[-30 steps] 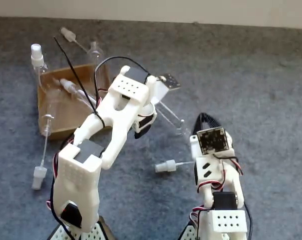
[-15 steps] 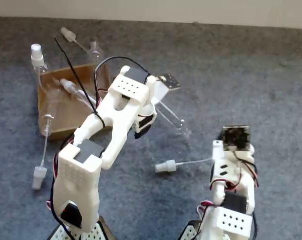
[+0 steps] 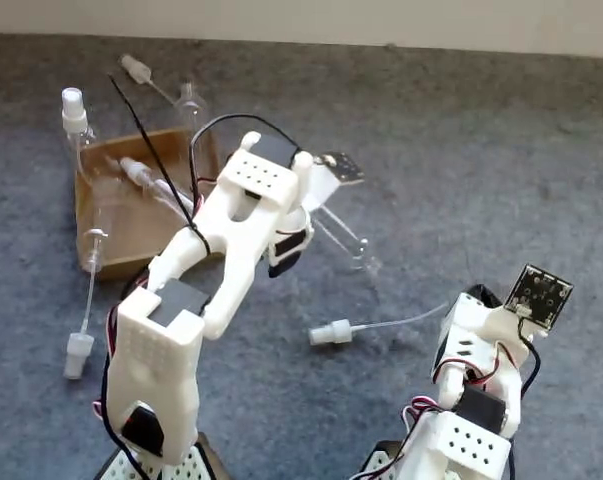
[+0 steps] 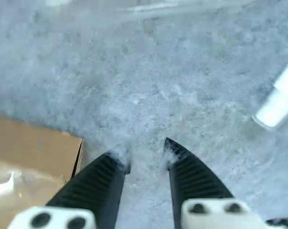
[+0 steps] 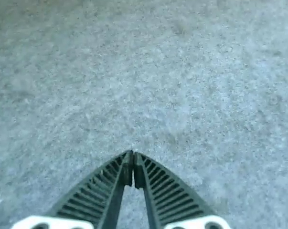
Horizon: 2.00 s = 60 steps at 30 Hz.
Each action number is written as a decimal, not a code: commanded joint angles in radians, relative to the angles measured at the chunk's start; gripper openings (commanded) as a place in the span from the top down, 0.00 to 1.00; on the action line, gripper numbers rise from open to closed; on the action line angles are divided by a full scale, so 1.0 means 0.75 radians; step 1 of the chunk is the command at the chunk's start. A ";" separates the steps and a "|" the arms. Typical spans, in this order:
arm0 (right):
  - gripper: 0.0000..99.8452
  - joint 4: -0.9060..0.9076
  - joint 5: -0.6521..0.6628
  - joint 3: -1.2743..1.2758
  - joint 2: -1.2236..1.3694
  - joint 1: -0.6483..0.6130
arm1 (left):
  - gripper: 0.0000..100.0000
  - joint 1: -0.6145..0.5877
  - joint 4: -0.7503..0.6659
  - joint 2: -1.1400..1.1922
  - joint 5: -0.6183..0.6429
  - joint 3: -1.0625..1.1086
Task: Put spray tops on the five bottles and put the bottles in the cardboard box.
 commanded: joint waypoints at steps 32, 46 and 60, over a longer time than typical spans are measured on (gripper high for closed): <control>1.00 0.005 0.143 0.161 -0.009 0.019 | 0.77 0.105 -0.689 0.238 -1.297 -0.347; 1.00 0.005 0.233 0.161 -0.005 0.017 | 0.77 0.177 -0.718 0.304 -1.295 -0.396; 1.00 0.005 0.233 0.161 -0.005 0.017 | 0.91 0.206 -0.708 0.394 -1.297 -0.404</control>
